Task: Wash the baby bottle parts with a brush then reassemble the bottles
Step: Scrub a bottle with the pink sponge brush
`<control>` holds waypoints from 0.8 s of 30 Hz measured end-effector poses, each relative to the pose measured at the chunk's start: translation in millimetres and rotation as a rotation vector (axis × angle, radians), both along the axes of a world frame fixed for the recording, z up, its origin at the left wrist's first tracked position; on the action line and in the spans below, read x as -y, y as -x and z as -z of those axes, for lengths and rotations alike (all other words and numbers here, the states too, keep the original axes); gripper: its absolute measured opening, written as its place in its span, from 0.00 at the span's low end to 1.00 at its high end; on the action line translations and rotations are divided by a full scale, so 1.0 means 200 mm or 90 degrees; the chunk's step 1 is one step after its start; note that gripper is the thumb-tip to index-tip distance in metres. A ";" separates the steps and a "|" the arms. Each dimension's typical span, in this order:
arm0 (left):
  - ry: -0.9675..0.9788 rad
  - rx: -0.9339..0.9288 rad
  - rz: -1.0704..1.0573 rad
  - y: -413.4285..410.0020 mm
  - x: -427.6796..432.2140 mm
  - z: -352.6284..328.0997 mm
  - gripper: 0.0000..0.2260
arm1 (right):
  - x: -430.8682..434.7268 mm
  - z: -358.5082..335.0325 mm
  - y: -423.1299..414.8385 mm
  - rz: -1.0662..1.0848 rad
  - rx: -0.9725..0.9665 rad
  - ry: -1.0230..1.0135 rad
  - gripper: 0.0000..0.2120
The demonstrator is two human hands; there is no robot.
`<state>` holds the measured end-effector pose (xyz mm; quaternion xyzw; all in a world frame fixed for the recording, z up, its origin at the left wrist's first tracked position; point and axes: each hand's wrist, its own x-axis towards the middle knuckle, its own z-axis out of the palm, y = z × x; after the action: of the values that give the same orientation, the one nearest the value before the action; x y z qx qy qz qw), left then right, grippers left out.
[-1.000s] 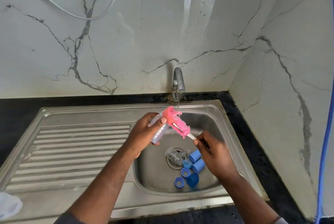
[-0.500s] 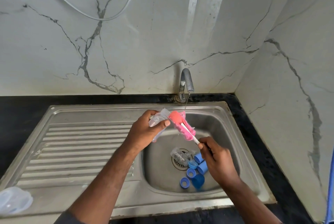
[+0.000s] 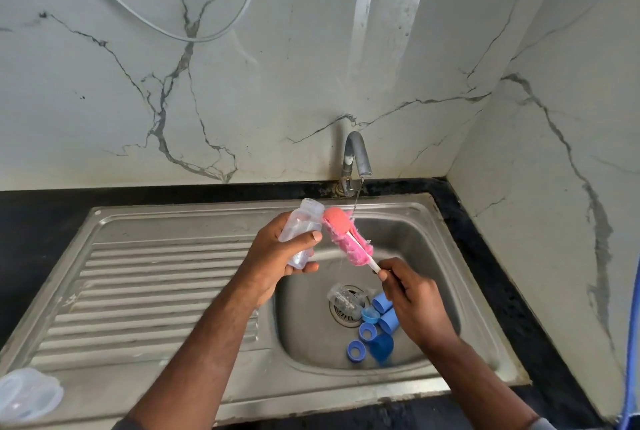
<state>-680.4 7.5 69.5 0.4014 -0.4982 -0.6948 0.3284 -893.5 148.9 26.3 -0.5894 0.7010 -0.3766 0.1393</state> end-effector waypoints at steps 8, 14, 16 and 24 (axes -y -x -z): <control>0.102 0.090 0.044 -0.01 0.03 0.04 0.33 | -0.01 0.01 0.04 0.036 -0.091 -0.043 0.03; 0.198 0.136 0.080 0.01 0.05 0.02 0.25 | 0.04 -0.01 0.01 0.043 -0.149 -0.024 0.04; 0.209 0.132 0.074 0.02 0.06 0.03 0.20 | 0.03 0.00 0.02 0.043 -0.147 -0.033 0.04; 0.255 0.209 0.092 0.10 0.02 0.11 0.32 | 0.05 0.03 0.05 0.049 -0.127 -0.056 0.05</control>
<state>-701.4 4.3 46.6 0.3989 -0.6996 -0.5299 0.2657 -902.9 138.6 20.8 -0.5899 0.7493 -0.2901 0.0802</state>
